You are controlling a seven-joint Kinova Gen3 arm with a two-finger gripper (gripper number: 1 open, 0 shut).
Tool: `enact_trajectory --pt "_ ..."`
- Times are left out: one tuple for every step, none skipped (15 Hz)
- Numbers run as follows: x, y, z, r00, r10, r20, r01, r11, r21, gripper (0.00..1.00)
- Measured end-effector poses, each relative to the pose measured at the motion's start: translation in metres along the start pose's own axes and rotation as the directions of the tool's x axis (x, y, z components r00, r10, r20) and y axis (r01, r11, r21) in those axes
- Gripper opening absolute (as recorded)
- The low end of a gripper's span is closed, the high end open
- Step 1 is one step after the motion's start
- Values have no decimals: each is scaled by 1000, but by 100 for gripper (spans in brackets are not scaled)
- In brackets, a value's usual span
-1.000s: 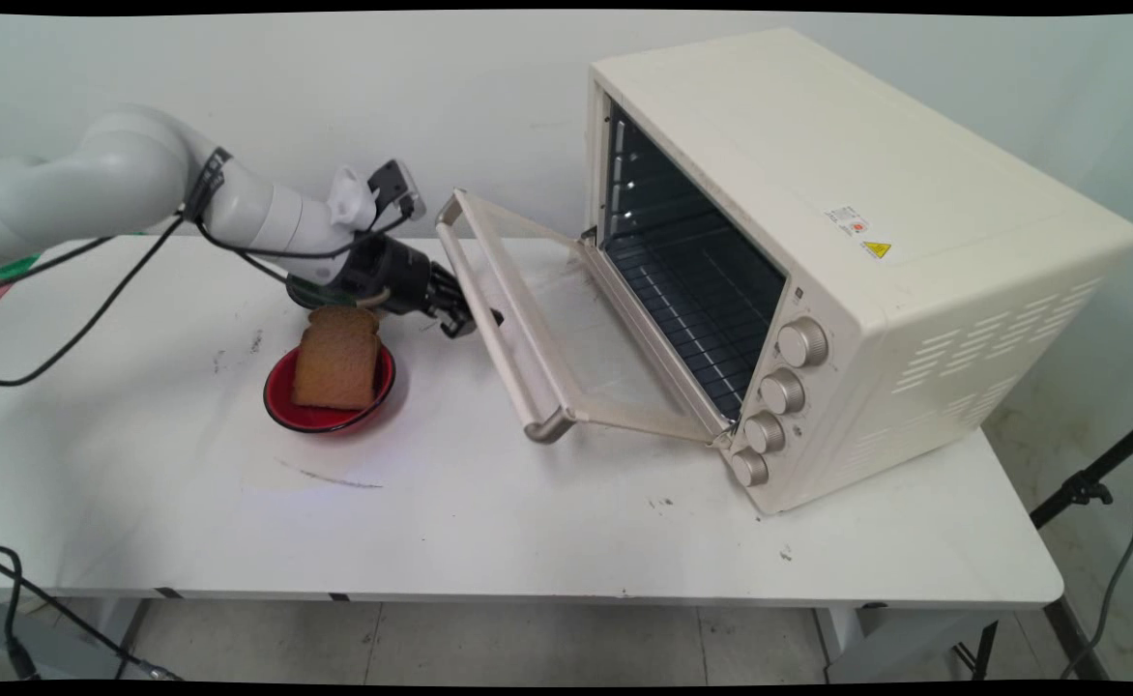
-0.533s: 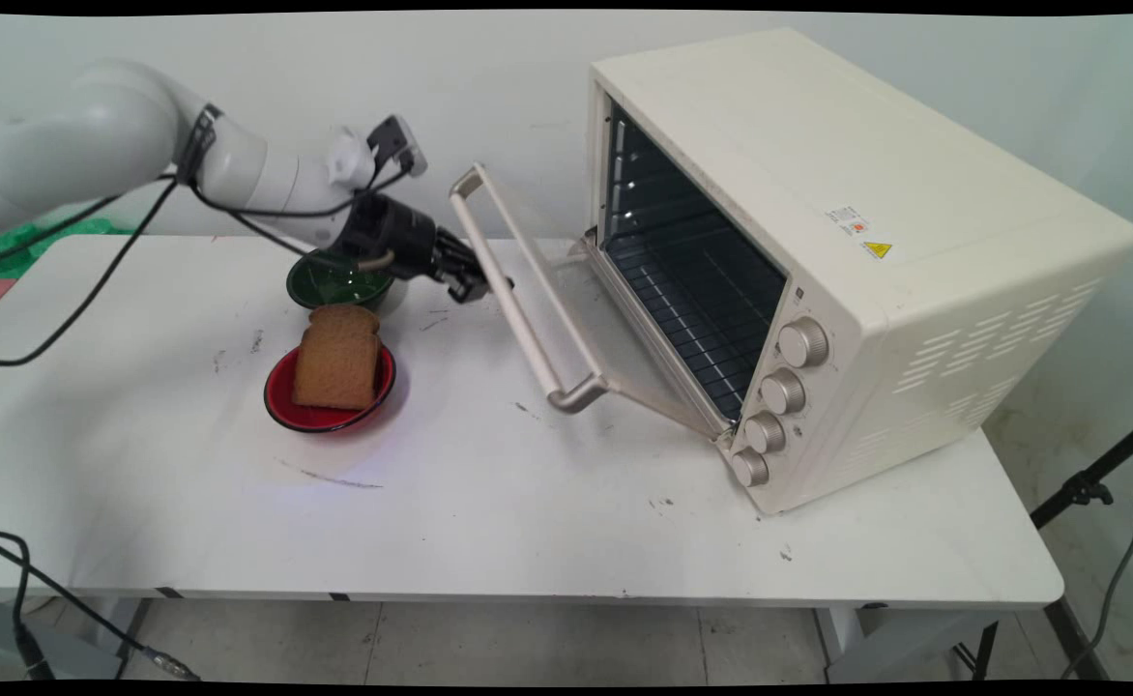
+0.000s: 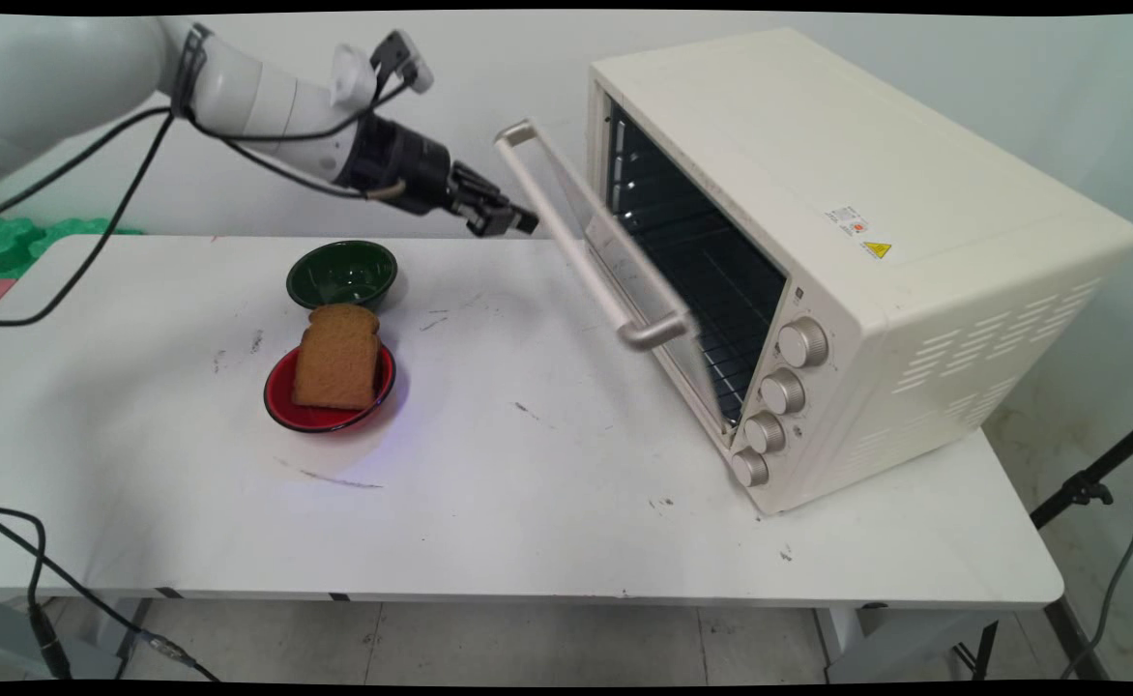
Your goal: Close the oven
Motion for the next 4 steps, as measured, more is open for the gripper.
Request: enact_trajectory --pt "5 -1 -3 1000 4 -10 -4 1000 -4 0" --pt "10 -1 -7 1000 9 -21 -9 1000 -9 0" --pt "14 -2 -11 999 15 -32 -15 1000 -15 0" --pt "16 -2 -15 999 20 -40 -21 1000 -22 0"
